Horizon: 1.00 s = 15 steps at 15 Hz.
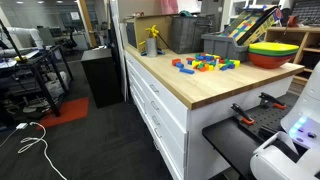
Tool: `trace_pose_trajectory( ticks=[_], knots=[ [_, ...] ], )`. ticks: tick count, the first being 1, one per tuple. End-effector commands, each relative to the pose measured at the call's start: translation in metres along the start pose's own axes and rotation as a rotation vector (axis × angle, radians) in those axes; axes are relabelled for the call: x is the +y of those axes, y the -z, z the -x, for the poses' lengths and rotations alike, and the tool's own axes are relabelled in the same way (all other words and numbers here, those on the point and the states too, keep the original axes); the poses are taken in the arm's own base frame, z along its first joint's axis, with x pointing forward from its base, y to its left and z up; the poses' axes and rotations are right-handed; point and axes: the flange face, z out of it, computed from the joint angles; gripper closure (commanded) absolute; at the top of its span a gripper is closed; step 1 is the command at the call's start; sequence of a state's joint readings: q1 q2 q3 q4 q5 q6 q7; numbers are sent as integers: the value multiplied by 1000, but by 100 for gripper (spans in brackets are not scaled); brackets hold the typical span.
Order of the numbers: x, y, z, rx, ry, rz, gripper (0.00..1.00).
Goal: Pick the blue cylinder and blue square blocks at the rear end of the table and place them on the stack pile of blocks
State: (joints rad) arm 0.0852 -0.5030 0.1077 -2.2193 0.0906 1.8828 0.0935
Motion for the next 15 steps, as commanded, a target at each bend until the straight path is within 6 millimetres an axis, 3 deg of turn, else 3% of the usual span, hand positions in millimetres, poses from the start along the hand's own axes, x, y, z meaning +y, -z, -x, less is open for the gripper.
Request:
trace_pose_trajectory(
  ticks=[1,15],
  knots=[
    [0,1,0,-1,0,0,0],
    [1,-3,-2,-11,-4,7,0]
  ],
)
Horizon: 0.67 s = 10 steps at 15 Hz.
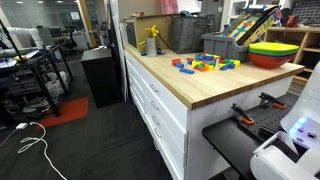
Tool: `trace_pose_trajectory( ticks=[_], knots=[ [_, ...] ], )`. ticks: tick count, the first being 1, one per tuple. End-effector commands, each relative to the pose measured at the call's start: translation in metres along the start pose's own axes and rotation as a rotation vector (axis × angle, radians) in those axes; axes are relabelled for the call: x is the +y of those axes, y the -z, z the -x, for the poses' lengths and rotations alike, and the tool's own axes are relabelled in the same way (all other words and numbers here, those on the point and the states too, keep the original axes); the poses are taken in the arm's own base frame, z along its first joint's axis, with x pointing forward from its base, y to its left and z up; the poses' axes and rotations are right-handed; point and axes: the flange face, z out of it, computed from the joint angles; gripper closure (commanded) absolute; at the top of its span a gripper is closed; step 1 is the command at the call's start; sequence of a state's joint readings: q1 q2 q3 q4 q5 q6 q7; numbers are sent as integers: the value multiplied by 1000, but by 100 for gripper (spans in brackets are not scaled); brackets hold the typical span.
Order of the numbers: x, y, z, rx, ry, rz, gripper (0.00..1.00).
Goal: Pick the blue cylinder and blue square blocks at the rear end of the table and place them on the stack pile of blocks
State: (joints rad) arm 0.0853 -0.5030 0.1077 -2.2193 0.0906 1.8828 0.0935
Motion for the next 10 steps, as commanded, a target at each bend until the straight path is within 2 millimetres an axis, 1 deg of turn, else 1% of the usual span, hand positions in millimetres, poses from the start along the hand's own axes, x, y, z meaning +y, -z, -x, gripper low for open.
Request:
trace_pose_trajectory(
  ticks=[1,6,10],
  knots=[
    [4,-6,-5,-18,-14,11,0],
    [9,-31,-18,-62,-46,40,0],
    [2,-53,-31,-109,-58,39,0]
  ],
)
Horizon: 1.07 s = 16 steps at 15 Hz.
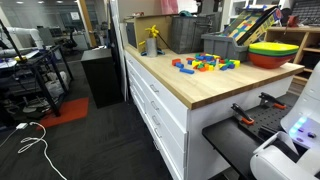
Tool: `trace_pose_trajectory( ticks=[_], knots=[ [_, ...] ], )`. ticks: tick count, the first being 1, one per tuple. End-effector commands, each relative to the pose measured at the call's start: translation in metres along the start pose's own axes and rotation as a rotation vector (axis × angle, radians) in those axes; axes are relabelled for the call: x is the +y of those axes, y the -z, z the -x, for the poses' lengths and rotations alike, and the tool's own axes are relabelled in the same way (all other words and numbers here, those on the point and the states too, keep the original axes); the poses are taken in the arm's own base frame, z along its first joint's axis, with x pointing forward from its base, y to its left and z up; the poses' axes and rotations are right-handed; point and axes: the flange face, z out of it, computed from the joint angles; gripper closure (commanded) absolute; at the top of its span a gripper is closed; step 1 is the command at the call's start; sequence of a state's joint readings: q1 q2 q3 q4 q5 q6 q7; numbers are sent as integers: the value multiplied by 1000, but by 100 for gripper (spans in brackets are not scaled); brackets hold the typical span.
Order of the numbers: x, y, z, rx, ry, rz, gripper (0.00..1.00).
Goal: Pick the blue cylinder and blue square blocks at the rear end of the table and place them on the stack pile of blocks
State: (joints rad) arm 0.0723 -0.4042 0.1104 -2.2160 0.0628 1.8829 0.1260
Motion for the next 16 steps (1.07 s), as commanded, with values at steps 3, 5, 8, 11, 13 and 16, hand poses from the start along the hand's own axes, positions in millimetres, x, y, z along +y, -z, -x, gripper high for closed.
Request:
trace_pose_trajectory(
  ticks=[3,5,8,11,13,16],
  knots=[
    [-18,-23,-26,-47,-19,2,0],
    [-26,-34,-34,-63,-6,3,0],
    [-38,-48,-47,-88,2,3,0],
    [-48,-61,-63,-113,19,-6,0],
    [-53,-68,-74,-125,21,-9,0],
    [-57,-81,-93,-146,16,-19,0]
  ],
)
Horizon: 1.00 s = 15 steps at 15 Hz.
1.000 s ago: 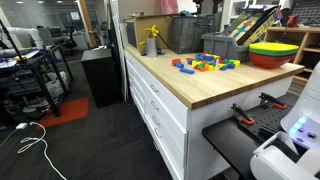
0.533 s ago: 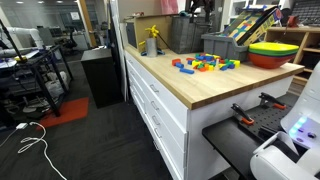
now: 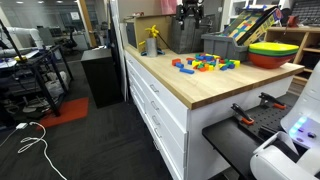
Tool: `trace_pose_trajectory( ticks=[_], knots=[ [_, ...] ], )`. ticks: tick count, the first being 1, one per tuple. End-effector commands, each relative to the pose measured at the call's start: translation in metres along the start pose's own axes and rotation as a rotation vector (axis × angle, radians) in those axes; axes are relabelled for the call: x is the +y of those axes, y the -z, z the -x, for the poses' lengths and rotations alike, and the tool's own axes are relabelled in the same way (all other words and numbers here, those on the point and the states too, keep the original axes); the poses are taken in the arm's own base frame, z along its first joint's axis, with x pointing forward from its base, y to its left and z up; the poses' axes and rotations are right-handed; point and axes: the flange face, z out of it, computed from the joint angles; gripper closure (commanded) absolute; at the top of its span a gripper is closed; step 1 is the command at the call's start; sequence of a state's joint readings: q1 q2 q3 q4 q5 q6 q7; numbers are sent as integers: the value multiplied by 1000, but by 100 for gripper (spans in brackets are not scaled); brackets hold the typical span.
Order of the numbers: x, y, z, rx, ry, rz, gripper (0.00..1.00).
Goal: Pick the blue cylinder and blue square blocks at the rear end of the table and place them on the stack pile of blocks
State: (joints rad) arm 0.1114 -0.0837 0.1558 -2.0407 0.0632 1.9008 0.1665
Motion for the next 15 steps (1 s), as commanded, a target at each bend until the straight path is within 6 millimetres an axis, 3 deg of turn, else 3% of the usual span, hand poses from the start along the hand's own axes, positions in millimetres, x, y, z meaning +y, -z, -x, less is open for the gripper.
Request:
trace_pose_trajectory(
  ticks=[1,7,8,9,13,15],
  knots=[
    [-7,-5,-29,-20,-28,-16,0],
    [-8,-16,-67,-21,-75,29,0],
    [-10,-11,-68,-20,-74,47,0],
    [-7,-21,-60,-16,-51,21,0],
    [-11,-17,-67,-10,-59,27,0],
    [-11,-27,-69,-50,-37,-37,0]
  ],
)
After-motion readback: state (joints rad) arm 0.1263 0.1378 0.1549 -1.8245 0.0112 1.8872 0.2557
